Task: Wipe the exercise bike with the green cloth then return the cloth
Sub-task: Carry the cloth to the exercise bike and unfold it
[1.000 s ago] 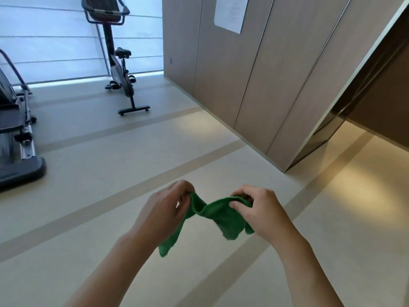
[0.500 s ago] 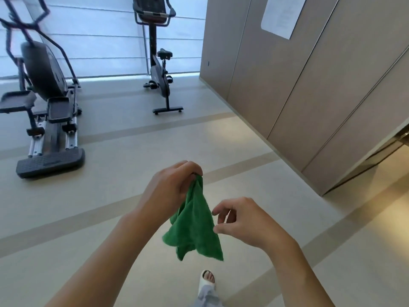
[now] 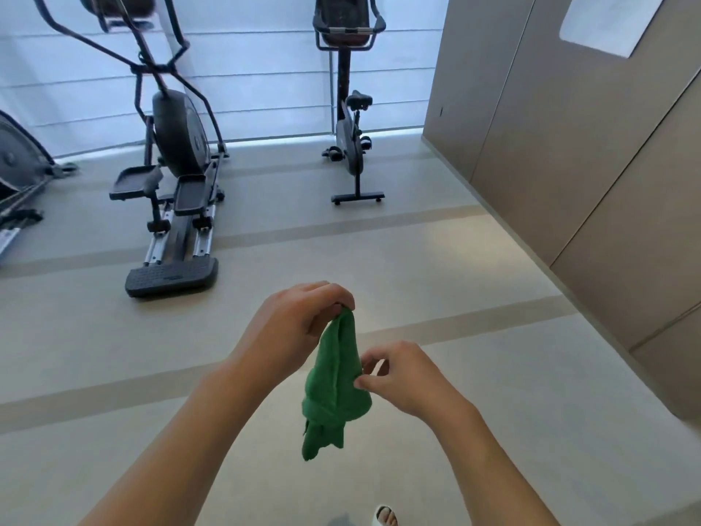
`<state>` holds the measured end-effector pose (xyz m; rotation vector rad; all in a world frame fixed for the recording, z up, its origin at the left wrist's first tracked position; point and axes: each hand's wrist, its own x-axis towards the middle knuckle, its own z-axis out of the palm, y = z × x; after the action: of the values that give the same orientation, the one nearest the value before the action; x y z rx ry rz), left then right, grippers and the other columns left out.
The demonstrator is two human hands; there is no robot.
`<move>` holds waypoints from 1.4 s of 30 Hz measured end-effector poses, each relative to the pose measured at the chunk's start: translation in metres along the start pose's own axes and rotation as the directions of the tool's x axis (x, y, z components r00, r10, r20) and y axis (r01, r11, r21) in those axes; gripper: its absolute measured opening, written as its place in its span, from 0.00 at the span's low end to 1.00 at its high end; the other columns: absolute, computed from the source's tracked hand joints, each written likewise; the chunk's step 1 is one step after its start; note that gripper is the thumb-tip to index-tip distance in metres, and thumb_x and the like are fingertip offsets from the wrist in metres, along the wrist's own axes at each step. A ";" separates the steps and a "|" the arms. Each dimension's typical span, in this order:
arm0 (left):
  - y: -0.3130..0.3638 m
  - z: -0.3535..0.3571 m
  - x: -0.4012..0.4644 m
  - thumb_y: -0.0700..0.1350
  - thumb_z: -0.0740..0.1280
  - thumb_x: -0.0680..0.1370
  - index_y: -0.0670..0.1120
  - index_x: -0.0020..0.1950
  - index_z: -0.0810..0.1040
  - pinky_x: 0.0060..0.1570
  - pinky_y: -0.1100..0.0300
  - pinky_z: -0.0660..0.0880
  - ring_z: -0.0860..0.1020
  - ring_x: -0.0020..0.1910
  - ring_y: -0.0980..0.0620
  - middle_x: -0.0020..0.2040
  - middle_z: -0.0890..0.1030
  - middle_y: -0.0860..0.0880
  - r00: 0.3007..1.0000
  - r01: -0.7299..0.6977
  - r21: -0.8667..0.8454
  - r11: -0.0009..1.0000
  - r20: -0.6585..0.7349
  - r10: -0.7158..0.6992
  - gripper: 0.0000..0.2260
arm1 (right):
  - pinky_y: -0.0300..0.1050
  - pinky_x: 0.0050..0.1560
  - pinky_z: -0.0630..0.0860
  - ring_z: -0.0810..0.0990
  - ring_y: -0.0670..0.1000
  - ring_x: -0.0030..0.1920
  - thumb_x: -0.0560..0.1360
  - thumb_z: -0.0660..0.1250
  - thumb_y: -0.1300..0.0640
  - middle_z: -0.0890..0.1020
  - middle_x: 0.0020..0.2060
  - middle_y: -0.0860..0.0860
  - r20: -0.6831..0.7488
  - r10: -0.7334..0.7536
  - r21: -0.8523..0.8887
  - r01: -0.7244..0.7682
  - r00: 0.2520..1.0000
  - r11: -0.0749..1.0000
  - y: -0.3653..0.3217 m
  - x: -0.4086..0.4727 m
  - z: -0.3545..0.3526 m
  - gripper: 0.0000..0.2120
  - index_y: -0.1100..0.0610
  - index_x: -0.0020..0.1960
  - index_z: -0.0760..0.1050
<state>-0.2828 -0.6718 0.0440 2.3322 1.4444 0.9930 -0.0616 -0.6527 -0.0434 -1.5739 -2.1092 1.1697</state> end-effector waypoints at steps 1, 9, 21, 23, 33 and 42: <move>-0.003 0.003 0.011 0.36 0.68 0.82 0.52 0.55 0.81 0.44 0.50 0.80 0.82 0.44 0.52 0.47 0.83 0.58 1.000 0.010 0.005 1.000 -0.004 -0.010 0.10 | 0.33 0.39 0.74 0.81 0.36 0.41 0.74 0.75 0.47 0.83 0.42 0.32 -0.004 -0.014 0.000 0.014 1.000 1.000 0.004 0.013 -0.006 0.05 0.36 0.46 0.84; -0.027 0.018 0.066 0.35 0.66 0.82 0.51 0.57 0.80 0.42 0.74 0.70 0.79 0.41 0.65 0.44 0.84 0.55 0.980 0.179 0.028 0.984 -0.091 -0.175 0.12 | 0.46 0.42 0.84 0.83 0.44 0.40 0.73 0.71 0.53 0.83 0.40 0.41 -0.014 -0.047 -0.116 0.045 0.999 0.992 0.028 0.108 -0.060 0.06 0.42 0.43 0.82; -0.142 0.028 0.115 0.35 0.67 0.81 0.55 0.55 0.78 0.45 0.64 0.77 0.83 0.47 0.63 0.45 0.85 0.59 0.943 0.331 -0.004 0.943 -0.004 -0.332 0.13 | 0.44 0.43 0.77 0.80 0.43 0.44 0.80 0.66 0.56 0.81 0.42 0.38 -0.224 -0.218 -0.204 0.173 0.950 0.964 -0.002 0.229 -0.103 0.07 0.44 0.51 0.79; -0.172 0.025 0.124 0.36 0.66 0.82 0.54 0.55 0.78 0.47 0.54 0.80 0.84 0.46 0.57 0.46 0.85 0.58 0.933 0.359 -0.056 0.931 -0.002 -0.360 0.12 | 0.46 0.44 0.78 0.81 0.46 0.45 0.82 0.64 0.57 0.81 0.43 0.39 -0.278 -0.237 -0.202 0.185 0.931 0.962 -0.015 0.251 -0.108 0.07 0.45 0.54 0.77; -0.325 -0.037 0.176 0.37 0.66 0.83 0.55 0.51 0.79 0.54 0.54 0.80 0.85 0.51 0.56 0.46 0.85 0.58 0.918 0.391 -0.266 0.881 0.051 -0.392 0.11 | 0.46 0.42 0.80 0.80 0.44 0.43 0.82 0.65 0.62 0.82 0.40 0.40 -0.410 -0.271 -0.175 0.217 0.871 0.960 -0.117 0.364 -0.128 0.12 0.46 0.53 0.79; -0.435 -0.056 0.214 0.32 0.66 0.80 0.62 0.53 0.82 0.45 0.72 0.74 0.84 0.46 0.57 0.49 0.83 0.61 0.920 0.380 -0.264 0.887 0.012 -0.391 0.22 | 0.27 0.47 0.73 0.81 0.39 0.51 0.82 0.66 0.65 0.84 0.45 0.36 -0.428 -0.320 -0.165 0.275 0.845 0.947 -0.177 0.439 -0.124 0.13 0.48 0.56 0.83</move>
<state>-0.5648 -0.2834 -0.0454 1.7569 1.5989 1.0441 -0.2711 -0.2222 0.0563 -1.3258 -2.0158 0.5380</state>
